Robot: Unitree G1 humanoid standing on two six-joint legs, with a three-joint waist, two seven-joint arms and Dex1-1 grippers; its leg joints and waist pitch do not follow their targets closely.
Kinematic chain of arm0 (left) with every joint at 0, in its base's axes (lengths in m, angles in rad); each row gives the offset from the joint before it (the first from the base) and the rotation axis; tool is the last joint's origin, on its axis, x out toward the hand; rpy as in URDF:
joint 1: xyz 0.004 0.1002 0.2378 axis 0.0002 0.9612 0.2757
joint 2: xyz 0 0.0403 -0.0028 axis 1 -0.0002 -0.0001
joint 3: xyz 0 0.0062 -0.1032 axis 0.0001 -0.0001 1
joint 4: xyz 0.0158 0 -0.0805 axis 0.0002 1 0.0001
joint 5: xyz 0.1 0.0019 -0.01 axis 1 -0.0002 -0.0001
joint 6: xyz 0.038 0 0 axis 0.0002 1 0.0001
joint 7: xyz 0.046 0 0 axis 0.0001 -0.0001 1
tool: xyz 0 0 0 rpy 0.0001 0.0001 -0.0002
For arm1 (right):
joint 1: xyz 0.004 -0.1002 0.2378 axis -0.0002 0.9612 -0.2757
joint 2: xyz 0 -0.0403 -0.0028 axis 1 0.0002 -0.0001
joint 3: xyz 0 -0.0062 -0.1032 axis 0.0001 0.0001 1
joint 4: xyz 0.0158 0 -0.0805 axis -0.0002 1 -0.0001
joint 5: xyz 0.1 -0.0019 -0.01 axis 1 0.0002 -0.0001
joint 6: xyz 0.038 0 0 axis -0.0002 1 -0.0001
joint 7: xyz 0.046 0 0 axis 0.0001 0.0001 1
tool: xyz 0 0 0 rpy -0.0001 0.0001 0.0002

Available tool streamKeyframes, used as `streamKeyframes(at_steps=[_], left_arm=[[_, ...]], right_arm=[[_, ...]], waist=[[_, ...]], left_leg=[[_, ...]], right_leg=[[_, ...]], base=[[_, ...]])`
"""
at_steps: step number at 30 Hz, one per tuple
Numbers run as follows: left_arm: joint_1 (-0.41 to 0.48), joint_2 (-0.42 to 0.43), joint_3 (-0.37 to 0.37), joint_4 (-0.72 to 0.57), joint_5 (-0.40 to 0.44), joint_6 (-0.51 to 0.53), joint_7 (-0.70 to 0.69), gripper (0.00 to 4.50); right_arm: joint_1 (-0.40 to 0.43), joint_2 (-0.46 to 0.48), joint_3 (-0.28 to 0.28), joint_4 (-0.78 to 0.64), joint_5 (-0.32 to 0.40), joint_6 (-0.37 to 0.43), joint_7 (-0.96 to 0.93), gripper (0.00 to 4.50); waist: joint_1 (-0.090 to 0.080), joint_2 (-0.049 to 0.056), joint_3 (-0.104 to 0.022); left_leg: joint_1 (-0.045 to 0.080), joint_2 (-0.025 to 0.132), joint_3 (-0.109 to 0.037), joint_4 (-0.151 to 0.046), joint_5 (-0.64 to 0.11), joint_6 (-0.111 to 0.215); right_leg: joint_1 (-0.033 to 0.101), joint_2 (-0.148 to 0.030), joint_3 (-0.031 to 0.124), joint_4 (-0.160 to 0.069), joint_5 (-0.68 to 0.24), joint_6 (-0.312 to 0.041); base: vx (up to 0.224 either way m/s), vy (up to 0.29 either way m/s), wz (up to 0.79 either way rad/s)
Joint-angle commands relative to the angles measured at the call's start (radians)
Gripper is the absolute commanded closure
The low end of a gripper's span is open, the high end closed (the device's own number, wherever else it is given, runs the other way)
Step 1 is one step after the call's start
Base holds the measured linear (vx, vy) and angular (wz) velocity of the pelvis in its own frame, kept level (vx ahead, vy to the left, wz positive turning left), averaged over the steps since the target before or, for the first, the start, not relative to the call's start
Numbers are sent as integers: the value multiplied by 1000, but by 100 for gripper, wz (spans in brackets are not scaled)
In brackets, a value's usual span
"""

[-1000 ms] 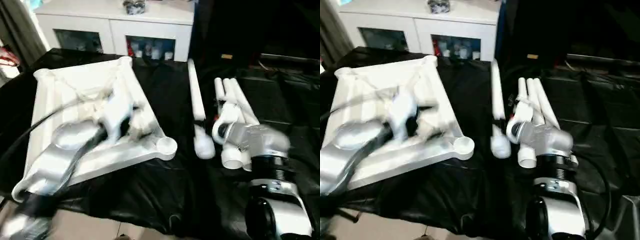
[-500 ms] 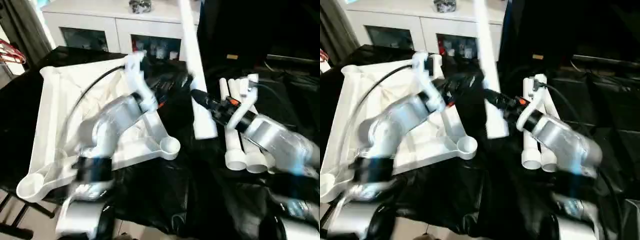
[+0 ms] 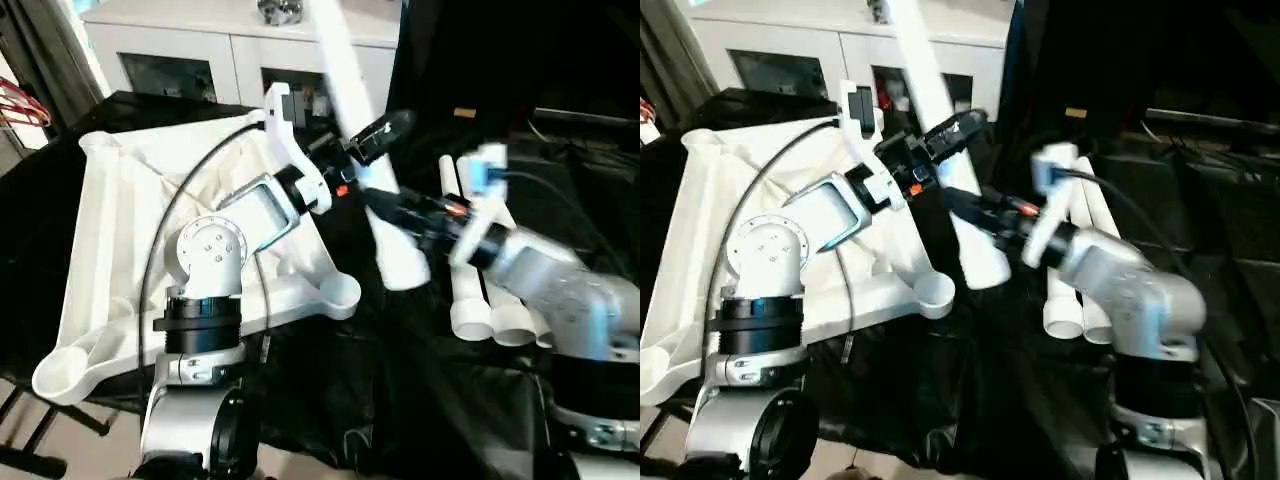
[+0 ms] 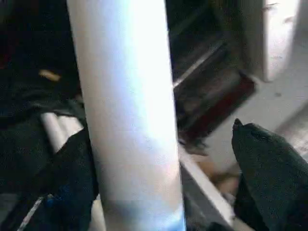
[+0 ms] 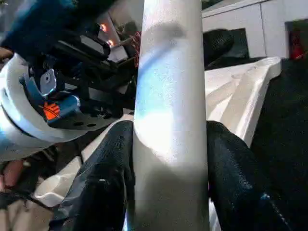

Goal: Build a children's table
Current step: Pick table leg

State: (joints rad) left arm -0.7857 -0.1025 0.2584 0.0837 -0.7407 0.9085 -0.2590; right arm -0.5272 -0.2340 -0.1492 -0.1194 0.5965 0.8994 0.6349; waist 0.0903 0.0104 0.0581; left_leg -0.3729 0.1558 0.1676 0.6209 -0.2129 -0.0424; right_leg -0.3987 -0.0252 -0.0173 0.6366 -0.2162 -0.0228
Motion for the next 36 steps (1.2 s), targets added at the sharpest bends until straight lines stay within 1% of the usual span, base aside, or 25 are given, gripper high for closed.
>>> streamKeyframes(at_steps=[1, 2, 3, 4, 6, 7, 11, 13, 15, 16, 17, 18, 20, 23, 24, 25, 26, 27, 28, 30, 32, 33, 34, 35, 36], left_arm=[[-14, -15, -25, -36, 1, 18, 23, 40], [-15, -21, -28, -44, 0, 23, 31, 53], [-19, -28, -29, -50, 6, 23, 54, 75], [-27, -35, -30, -49, 20, 18, 84, 75], [-38, -46, -27, -44, 33, 1, 128, 94], [-39, -48, -25, -43, 33, -1, 135, 94], [-51, -64, -5, -36, 35, -11, 185, 141], [-49, -65, -6, -35, 39, -12, 192, 141], [-44, -69, -4, -34, 40, -20, 199, 164], [-43, -71, -3, -35, 39, -21, 201, 164], [-39, -72, -2, -38, 36, -22, 202, 171], [-37, -71, -4, -39, 31, -25, 200, 178], [-34, -70, -4, -41, 21, -29, 199, 204], [-25, -65, -6, -50, 4, -25, 193, 219], [-23, -61, -8, -51, -3, -19, 182, 239], [-20, -56, -11, -54, -8, -15, 171, 247], [-16, -44, -20, -60, -11, -12, 152, 252], [-16, -44, -20, -60, -11, -12, 152, 252], [-11, -27, -34, -65, -11, -11, 121, 256], [-2, 7, -62, -75, -9, -11, 62, 259], [13, 80, -114, -91, -5, -13, -62, 260], [13, 80, -114, -91, -5, -13, -62, 261], [15, 108, -131, -92, -4, -14, -110, 261], [17, 157, -163, -92, 2, -17, -196, 261], [17, 166, -169, -93, 2, -18, -213, 261]], right_arm=[[-21, 4, 25, -38, -22, -12, -23, 265], [-23, 7, 34, -49, -26, -12, -29, 265], [-25, 8, 52, -58, -37, -20, -40, 265], [-27, 7, 71, -64, -49, -33, -49, 265], [-25, 8, 97, -72, -71, -55, -61, 265], [-25, 9, 99, -73, -73, -57, -63, 265], [-16, 20, 114, -88, -83, -66, -81, 265], [-13, 20, 119, -91, -86, -69, -85, 265], [-9, 18, 126, -94, -89, -76, -89, 265], [-8, 17, 128, -94, -89, -78, -90, 265], [-5, 15, 131, -95, -90, -81, -92, 265], [-4, 15, 132, -95, -92, -82, -90, 265], [-2, 11, 136, -95, -97, -84, -87, 265], [1, 3, 145, -95, -99, -86, -79, 265], [1, 1, 146, -94, -99, -86, -76, 265], [2, -1, 147, -93, -95, -84, -72, 265], [3, -3, 146, -90, -87, -78, -65, 230], [3, -3, 146, -90, -87, -78, -65, 230], [4, -5, 143, -86, -76, -71, -60, 195], [7, -17, 140, -82, -57, -59, -39, 186], [13, -57, 143, -79, -29, -38, 19, 162], [13, -57, 143, -79, -29, -38, 19, 154], [16, -77, 146, -81, -18, -29, 48, 149], [23, -117, 157, -91, 6, -12, 108, 142], [25, -125, 159, -93, 10, -8, 121, 138]], waist=[[4, -14, -69], [5, -15, -69], [5, -13, -70], [4, -12, -69], [3, -12, -70], [3, -12, -70], [4, -13, -72], [3, -13, -71], [3, -13, -70], [3, -12, -70], [3, -13, -70], [1, -17, -70], [2, -16, -70], [2, -18, -71], [3, -17, -71], [3, -17, -71], [3, -18, -70], [3, -18, -70], [3, -19, -70], [5, -17, -70], [6, -17, -72], [6, -17, -72], [4, -19, -71], [6, -20, -71], [7, -19, -70]], left_leg=[[2, 57, -25, -58, 24, 51], [2, 58, -24, -58, 22, 52], [2, 60, -26, -59, 28, 50], [2, 59, -25, -59, 25, 53], [2, 61, -26, -59, 29, 53], [2, 60, -26, -59, 31, 54], [0, 59, -27, -57, 41, 60], [0, 59, -26, -57, 40, 60], [0, 59, -25, -58, 33, 60], [1, 59, -25, -58, 29, 58], [1, 59, -25, -58, 27, 56], [1, 59, -24, -58, 25, 56], [1, 58, -24, -57, 27, 56], [1, 59, -24, -57, 37, 61], [0, 58, -24, -56, 38, 62], [0, 58, -24, -57, 38, 62], [0, 57, -24, -56, 36, 64], [0, 57, -24, -56, 36, 64], [1, 57, -24, -56, 36, 66], [1, 58, -24, -57, 37, 69], [3, 60, -25, -57, 49, 75], [2, 60, -24, -57, 51, 75], [2, 60, -23, -57, 49, 72], [3, 60, -23, -57, 43, 75], [3, 59, -24, -58, 40, 76]], right_leg=[[68, -102, 48, -75, -10, -204], [68, -103, 49, -75, -10, -205], [67, -102, 48, -73, 0, -207], [66, -101, 47, -74, 4, -208], [67, -102, 47, -73, 14, -206], [67, -102, 47, -73, 18, -206], [69, -102, 48, -69, 57, -210], [69, -102, 48, -69, 58, -210], [68, -101, 48, -70, 46, -209], [68, -103, 48, -72, 39, -208], [68, -102, 48, -72, 34, -208], [68, -102, 48, -72, 32, -207], [68, -101, 48, -71, 28, -205], [68, -102, 48, -70, 44, -205], [68, -102, 49, -70, 44, -206], [68, -102, 48, -69, 43, -207], [68, -101, 49, -70, 37, -205], [68, -101, 49, -70, 37, -205], [68, -102, 49, -71, 32, -203], [68, -103, 48, -71, 23, -202], [65, -101, 48, -66, 35, -196], [66, -101, 49, -65, 42, -197], [65, -101, 47, -66, 47, -202], [67, -102, 48, -66, 31, -197], [67, -103, 49, -68, 20, -194]], base=[[0, 0, 0], [0, 0, 0], [0, 0, 0], [0, 0, 0], [0, 0, 0], [0, 0, 0], [0, 0, 0], [0, 0, 0], [0, 0, 0], [0, 0, 0], [0, 0, 0], [0, 0, 0], [0, 0, 0], [0, 0, 0], [0, 0, 0], [0, 0, 0], [0, 0, 0], [0, 0, 0], [0, 0, 0], [0, 0, 0], [0, 0, 0], [0, 0, 0], [0, 0, 0], [0, 0, 0], [0, 0, 0]])
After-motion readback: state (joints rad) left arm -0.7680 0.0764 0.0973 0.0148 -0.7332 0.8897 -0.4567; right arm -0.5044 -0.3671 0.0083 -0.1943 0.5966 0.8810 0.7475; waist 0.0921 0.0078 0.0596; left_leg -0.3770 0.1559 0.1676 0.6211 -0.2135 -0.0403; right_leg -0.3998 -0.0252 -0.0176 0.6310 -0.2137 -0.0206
